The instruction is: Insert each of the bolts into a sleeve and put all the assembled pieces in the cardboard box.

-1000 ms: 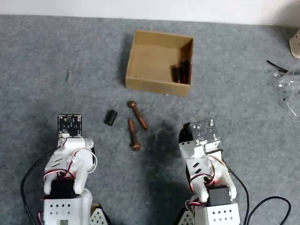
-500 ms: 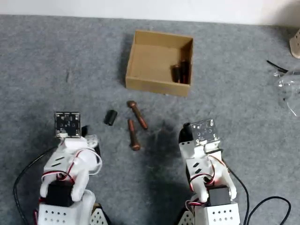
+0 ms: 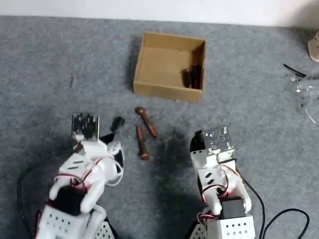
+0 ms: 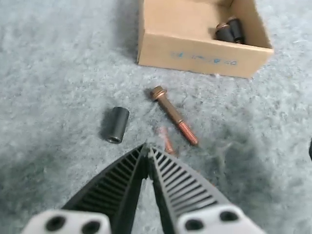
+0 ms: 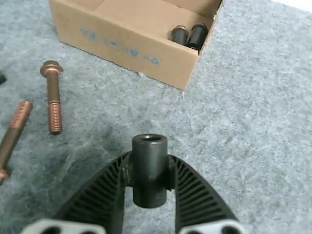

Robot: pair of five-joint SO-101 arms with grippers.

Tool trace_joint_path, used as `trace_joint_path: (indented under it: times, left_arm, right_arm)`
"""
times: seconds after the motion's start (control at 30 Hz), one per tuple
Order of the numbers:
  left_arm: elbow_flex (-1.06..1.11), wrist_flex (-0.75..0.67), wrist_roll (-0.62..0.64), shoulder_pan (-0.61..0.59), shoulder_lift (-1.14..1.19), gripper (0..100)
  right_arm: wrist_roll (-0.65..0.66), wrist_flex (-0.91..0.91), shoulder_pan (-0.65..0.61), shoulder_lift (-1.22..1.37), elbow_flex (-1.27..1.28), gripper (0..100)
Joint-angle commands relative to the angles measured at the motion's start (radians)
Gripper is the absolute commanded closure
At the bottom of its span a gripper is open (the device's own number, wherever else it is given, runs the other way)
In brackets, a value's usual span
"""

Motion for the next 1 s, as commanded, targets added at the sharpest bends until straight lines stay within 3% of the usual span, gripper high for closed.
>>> trace_joint_path:
  times: [0.0,0.4,0.5,0.63,0.97]
  left_arm:
    - [-0.188,-0.057,0.025,0.019,0.314,99]
    - [-0.559,-0.224,0.026,0.117,1.092,99]
    - [-0.639,-0.224,0.086,0.111,1.239,99]
    - [-0.725,-0.222,0.176,0.117,1.386,99]
    - [-0.935,-0.218,0.242,0.127,1.57,99]
  right_arm:
    - [-0.009,-0.036,0.01,-0.021,0.104,99.5]
    - [-0.008,-0.039,0.01,-0.021,0.104,99.5]
    - [-0.008,-0.039,0.01,-0.021,0.104,99.5]
    - [-0.008,-0.041,0.01,-0.021,0.104,99.5]
    - [-0.006,-0.045,0.01,-0.021,0.107,99.5]
